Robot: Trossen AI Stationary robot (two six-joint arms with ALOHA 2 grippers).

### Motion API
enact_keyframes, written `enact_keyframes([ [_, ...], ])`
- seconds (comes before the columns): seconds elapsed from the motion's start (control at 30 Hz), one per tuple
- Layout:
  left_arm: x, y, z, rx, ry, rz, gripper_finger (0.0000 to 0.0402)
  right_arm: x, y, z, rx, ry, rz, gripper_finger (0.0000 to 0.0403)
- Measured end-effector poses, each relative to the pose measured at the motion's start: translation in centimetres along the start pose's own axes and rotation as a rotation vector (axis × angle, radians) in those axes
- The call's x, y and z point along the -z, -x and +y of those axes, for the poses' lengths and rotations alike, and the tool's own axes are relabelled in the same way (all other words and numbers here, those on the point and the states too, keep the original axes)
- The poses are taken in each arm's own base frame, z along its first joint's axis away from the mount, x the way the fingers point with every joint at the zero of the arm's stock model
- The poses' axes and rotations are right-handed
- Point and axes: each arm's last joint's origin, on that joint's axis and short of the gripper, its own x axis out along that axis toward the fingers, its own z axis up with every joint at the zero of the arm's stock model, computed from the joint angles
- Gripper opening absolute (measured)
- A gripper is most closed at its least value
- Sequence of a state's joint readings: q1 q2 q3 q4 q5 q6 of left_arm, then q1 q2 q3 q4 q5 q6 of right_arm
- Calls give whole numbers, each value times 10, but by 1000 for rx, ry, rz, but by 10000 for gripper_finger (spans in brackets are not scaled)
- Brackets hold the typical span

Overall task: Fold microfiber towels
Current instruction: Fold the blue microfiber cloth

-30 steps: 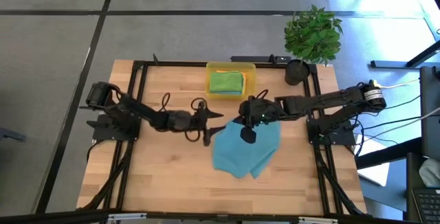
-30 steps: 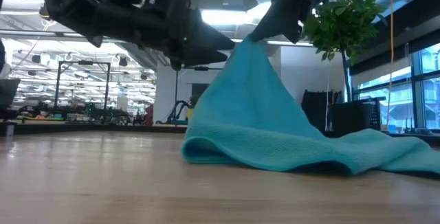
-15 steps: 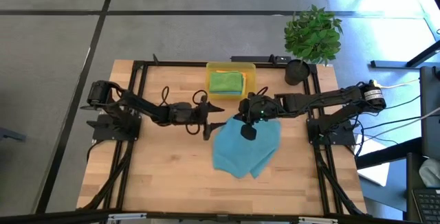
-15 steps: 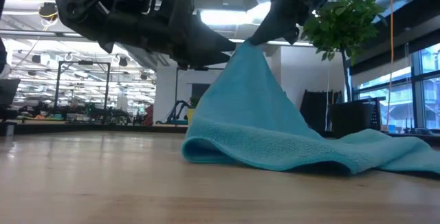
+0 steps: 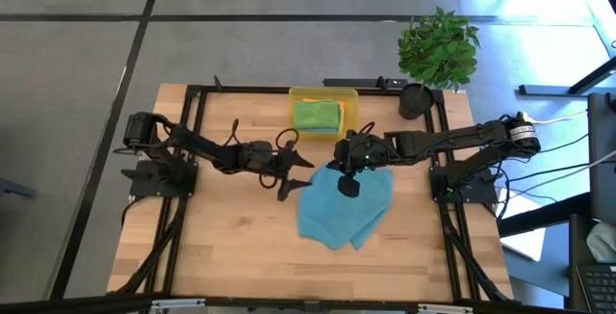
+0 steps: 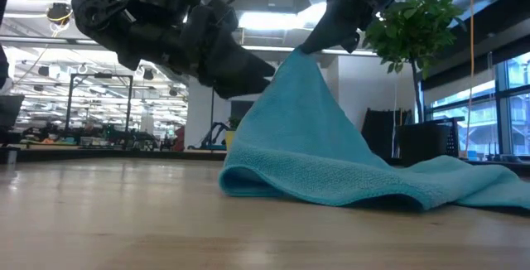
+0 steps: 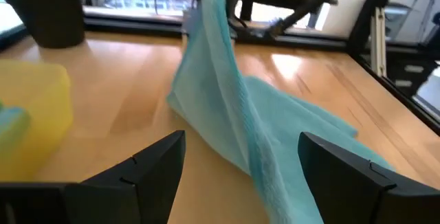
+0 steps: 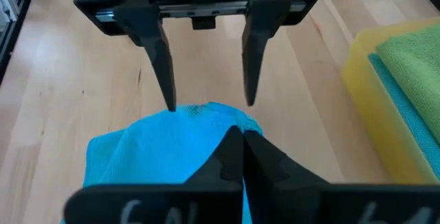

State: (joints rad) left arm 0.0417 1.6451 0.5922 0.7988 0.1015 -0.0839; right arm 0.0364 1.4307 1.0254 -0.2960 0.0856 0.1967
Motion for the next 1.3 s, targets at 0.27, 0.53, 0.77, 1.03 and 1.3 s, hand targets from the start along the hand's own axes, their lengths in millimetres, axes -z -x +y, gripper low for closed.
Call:
enact_keyframes([
  [0.27,4,0,-2,28,3,38,273,-5,2,1,-14,5,-11,0],
  [0.53,5,0,-7,190,-18,55,273,-22,12,6,-39,42,-44,0],
  [0.77,5,1,-9,281,-42,57,272,-39,27,13,-43,83,-40,0],
  [1.03,5,2,-12,360,-52,58,272,-57,47,23,36,128,-57,0],
  [1.3,5,3,-17,454,-58,63,266,-67,61,26,94,141,-51,0],
])
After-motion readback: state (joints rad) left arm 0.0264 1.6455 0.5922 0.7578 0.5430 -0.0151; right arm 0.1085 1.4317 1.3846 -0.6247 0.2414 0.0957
